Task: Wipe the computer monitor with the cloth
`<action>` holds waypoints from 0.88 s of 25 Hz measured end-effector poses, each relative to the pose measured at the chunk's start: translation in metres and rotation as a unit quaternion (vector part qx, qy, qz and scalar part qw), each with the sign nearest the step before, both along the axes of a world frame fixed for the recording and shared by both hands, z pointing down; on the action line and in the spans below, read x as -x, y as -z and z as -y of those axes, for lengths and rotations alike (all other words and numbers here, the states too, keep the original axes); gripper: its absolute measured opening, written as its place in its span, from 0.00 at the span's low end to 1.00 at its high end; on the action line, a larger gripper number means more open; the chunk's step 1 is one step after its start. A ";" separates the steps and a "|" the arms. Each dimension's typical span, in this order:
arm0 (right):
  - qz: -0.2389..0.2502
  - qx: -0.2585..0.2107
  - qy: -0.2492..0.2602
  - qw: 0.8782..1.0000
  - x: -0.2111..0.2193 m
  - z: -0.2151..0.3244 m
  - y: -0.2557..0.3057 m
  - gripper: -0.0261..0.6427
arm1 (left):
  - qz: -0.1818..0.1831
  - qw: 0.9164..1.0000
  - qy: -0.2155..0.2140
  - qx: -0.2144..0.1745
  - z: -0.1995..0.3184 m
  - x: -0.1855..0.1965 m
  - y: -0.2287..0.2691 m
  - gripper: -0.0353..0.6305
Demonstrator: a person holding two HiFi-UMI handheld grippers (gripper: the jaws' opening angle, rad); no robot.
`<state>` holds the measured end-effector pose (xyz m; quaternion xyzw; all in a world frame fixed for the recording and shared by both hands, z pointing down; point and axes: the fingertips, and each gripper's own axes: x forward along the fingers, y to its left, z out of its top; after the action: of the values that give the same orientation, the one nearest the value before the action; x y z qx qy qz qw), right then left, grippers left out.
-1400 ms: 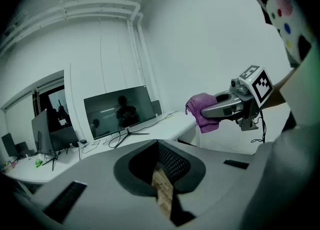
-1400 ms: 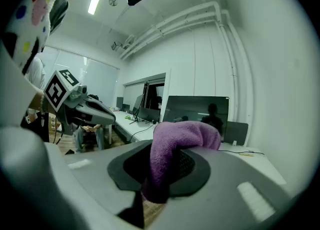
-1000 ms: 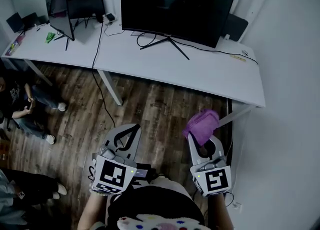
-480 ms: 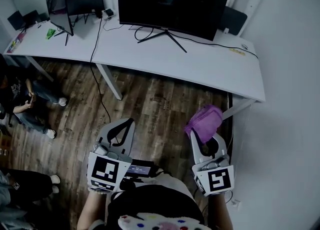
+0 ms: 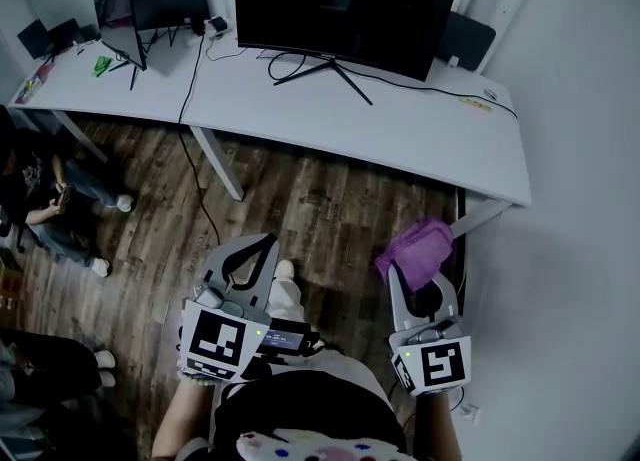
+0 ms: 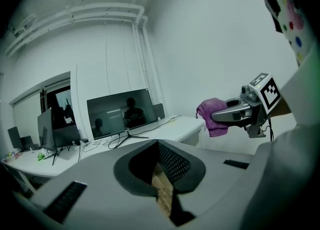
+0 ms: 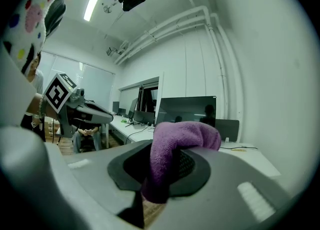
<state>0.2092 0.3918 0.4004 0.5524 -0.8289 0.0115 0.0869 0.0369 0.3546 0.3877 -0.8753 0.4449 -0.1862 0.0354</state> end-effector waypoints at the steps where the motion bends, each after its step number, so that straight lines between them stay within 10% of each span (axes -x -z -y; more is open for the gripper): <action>1: -0.002 0.006 -0.003 1.000 0.001 0.002 -0.002 0.16 | 0.000 1.000 -0.005 -0.001 0.004 -0.002 -0.001 0.06; 22: -0.009 -0.033 -0.033 0.999 0.038 0.194 0.022 0.16 | -0.015 0.998 -0.053 -0.004 0.204 0.023 0.011 0.06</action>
<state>0.1712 0.1979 0.3781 0.5817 -0.8096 -0.0178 0.0761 0.0141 0.1510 0.3767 -0.9003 0.3987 -0.1692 0.0423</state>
